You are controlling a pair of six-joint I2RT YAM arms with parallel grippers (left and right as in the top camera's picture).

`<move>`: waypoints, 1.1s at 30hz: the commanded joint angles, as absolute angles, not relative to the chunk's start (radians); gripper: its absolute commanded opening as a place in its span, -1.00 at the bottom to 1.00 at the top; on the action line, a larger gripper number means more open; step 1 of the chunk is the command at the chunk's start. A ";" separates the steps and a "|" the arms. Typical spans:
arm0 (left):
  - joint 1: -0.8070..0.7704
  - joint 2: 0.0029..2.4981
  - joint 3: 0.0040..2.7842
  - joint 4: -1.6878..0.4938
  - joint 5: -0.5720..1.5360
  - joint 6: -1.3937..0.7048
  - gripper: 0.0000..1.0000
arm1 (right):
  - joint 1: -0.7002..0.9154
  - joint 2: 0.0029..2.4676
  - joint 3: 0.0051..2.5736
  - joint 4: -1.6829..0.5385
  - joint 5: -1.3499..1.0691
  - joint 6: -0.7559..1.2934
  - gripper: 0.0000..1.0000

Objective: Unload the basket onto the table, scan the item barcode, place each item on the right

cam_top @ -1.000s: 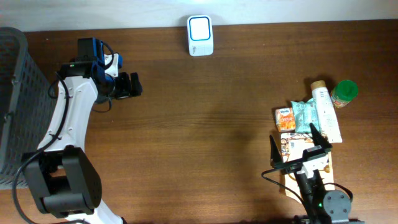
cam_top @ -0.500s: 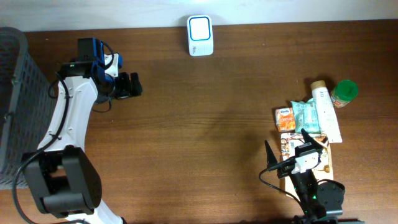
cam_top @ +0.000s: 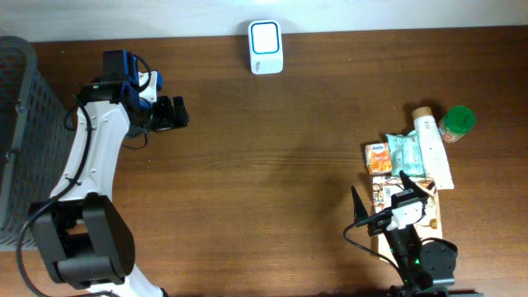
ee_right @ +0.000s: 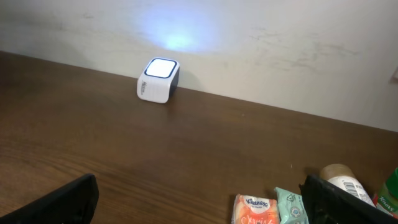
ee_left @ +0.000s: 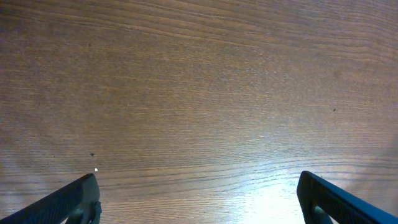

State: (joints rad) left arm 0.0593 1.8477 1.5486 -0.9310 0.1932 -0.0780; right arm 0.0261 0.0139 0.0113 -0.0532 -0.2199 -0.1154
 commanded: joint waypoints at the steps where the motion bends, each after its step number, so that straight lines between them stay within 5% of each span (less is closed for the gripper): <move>1: 0.060 1.849 1.549 -0.929 0.193 -0.070 0.98 | 0.033 0.003 0.006 -0.057 -0.225 -0.115 0.97; 12: -0.030 1.515 1.499 -0.865 0.086 -0.047 0.98 | 0.033 0.003 0.006 -0.057 -0.225 -0.115 0.96; 23: 0.019 0.760 0.565 0.054 0.057 0.020 0.98 | 0.033 0.003 0.006 -0.057 -0.225 -0.115 0.96; 33: 0.110 0.192 0.143 0.071 0.075 0.212 0.98 | 0.033 0.003 0.006 -0.057 -0.225 -0.115 0.96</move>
